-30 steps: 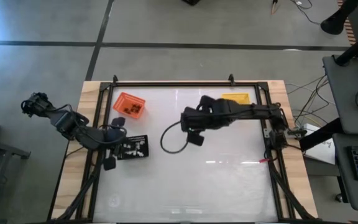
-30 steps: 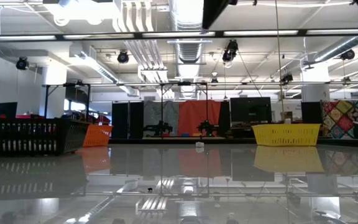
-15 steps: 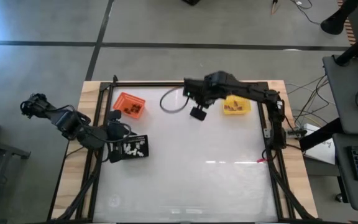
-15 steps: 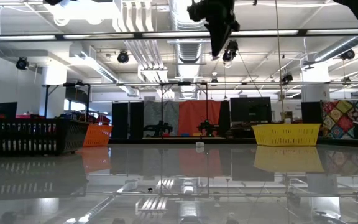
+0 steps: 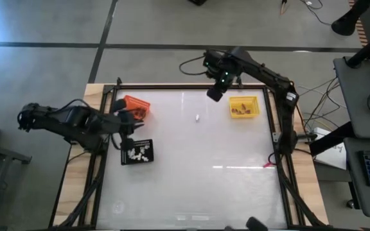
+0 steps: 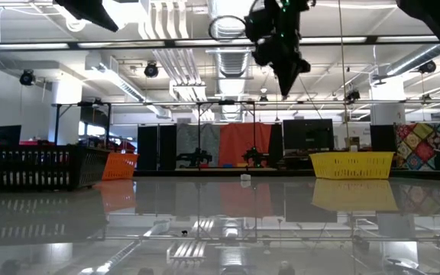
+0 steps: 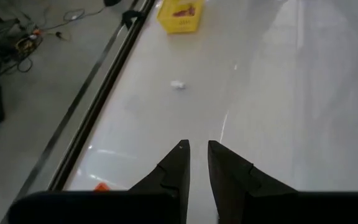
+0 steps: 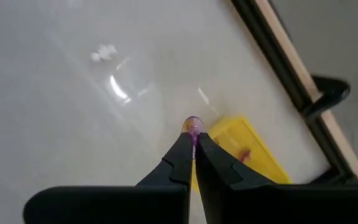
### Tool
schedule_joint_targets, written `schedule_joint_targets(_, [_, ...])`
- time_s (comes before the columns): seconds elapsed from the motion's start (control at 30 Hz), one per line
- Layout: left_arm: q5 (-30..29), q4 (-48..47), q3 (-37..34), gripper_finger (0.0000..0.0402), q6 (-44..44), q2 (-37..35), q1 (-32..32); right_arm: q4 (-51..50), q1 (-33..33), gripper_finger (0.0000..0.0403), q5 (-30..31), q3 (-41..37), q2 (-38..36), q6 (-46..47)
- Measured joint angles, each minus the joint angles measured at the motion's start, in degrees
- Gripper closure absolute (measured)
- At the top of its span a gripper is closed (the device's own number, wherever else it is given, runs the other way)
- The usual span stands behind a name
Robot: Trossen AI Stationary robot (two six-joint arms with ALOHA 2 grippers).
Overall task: Sort Halloween decoration
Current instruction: Put the purple witch hat toy into the yellow bin
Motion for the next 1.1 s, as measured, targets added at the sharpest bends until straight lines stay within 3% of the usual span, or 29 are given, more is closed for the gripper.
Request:
schedule_joint_targets(0.43, [2.69,-0.02,-0.02,0.0361,6.45,2.08,9.6,0.44,-11.58,0.0394,-4.99,-15.76,0.0,-3.67])
schedule_joint_targets(0.8, [2.78,-1.93,-0.02,0.0361,6.43,4.0,11.46,9.27,-14.69,0.0394,-4.98,-29.46,-0.13,-7.39])
schedule_joint_targets(1.1, [2.78,-1.96,-0.04,0.0361,4.9,5.57,13.11,14.7,-15.83,0.0394,-4.88,-33.12,-0.15,-8.1])
